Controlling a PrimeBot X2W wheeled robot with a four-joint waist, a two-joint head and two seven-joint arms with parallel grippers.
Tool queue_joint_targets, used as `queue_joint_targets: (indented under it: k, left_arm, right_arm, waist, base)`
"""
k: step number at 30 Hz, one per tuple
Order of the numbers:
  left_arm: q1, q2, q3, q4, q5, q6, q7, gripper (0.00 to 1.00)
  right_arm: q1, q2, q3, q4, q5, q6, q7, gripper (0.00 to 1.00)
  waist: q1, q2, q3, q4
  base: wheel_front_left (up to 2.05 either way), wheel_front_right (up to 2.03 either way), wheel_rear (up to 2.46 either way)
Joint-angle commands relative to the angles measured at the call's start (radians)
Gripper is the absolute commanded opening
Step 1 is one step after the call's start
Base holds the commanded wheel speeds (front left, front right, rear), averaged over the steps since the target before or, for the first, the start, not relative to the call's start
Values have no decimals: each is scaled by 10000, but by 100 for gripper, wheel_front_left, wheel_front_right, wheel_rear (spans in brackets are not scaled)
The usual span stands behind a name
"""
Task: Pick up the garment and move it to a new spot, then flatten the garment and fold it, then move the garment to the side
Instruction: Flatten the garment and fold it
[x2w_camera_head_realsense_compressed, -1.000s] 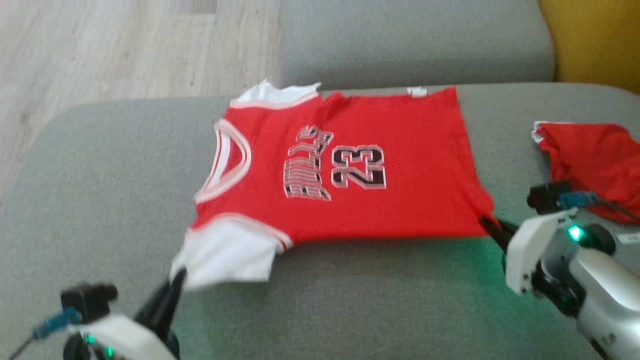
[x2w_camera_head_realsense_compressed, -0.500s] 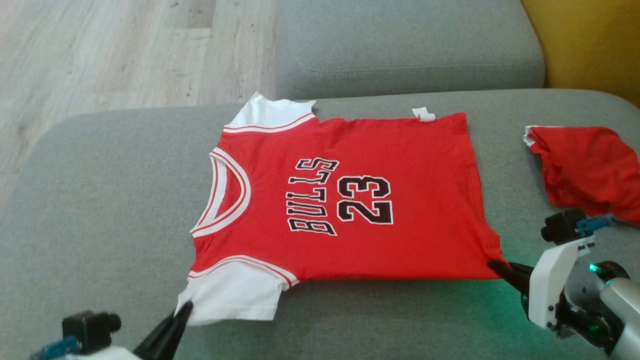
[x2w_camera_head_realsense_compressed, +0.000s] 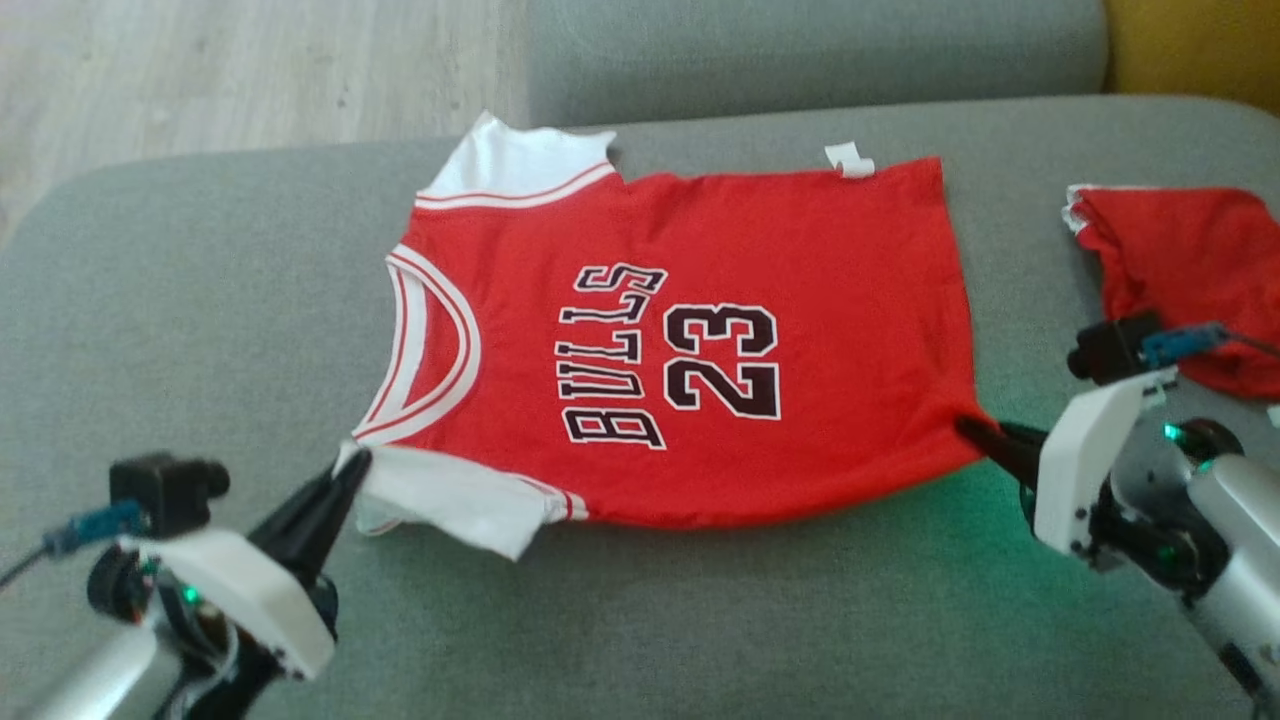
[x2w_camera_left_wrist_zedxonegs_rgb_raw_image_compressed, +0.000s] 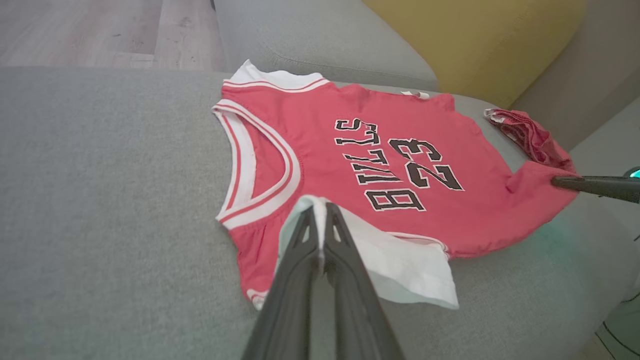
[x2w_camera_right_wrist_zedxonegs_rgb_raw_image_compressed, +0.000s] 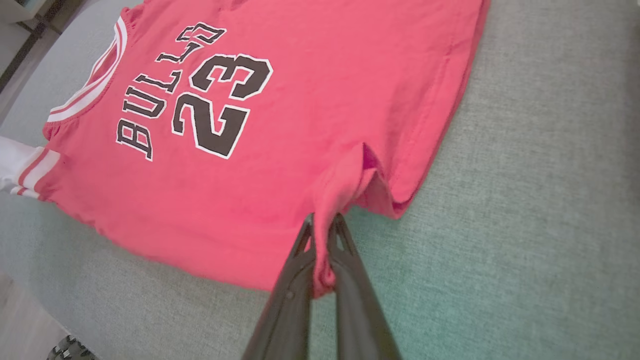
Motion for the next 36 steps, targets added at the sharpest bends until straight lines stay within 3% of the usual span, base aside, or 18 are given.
queue_joint_targets:
  k: [1, 11, 17, 25, 26, 27, 28, 32, 36]
  left_arm:
    - [-878, 426, 481, -92, 101, -94, 48, 0]
    - [-3260, 203, 161, 1347, 549, -579, 936, 0]
    - [-4600, 331, -272, 2228, 886, -814, 1379, 0]
    - [-5871, 157, -1012, 2971, 1191, -878, 1614, 0]
    - [-6074, 119, -1086, 3106, 1296, -879, 1508, 0]
    - [-6289, 72, -1130, 3285, 1452, -881, 1333, 73]
    - [-6490, -18, -1144, 3491, 1581, -881, 1124, 100]
    - [-7101, -615, -830, 4282, 1786, -856, -177, 100]
    - [-7300, -1215, -317, 4778, 1873, -559, -1932, 100]
  right_arm:
    - [-353, -68, -238, -98, -68, -7, 46, 0]
    - [-1298, 656, -878, 927, -524, -7, 354, 0]
    - [-2087, 1171, -775, 1293, -846, -7, 445, 0]
    - [-2747, 1349, -549, 1637, -1026, -7, 502, 0]
    - [-2871, 1362, -564, 1703, -1110, -7, 390, 92]
    - [-2973, 1413, -633, 1835, -1127, -7, 305, 100]
    - [-3099, 1469, -695, 1903, -1187, -7, 100, 100]
    - [-3487, 1720, -1027, 2246, -1472, -7, -981, 100]
    - [-3711, 1906, -1477, 2392, -1983, -7, -2871, 100]
  waist:
    - [-2, -1, 246, -84]
    - [-2, -1, 985, -283]
    - [-2, -1, 1548, -566]
    - [-2, -1, 2046, -707]
    - [-2, -1, 2111, -727]
    - [-2, -1, 2168, -743]
    - [-2, -1, 2218, -752]
    - [-2, -1, 2305, -779]
    - [-2, -1, 2197, -755]
  base:
    - [0, 0, 0]
    - [0, 0, 0]
    - [0, 0, 0]
    - [0, 0, 0]
    - [0, 0, 0]
    - [0, 0, 0]
    - [0, 0, 0]
    - [0, 0, 0]
    - [0, 0, 0]
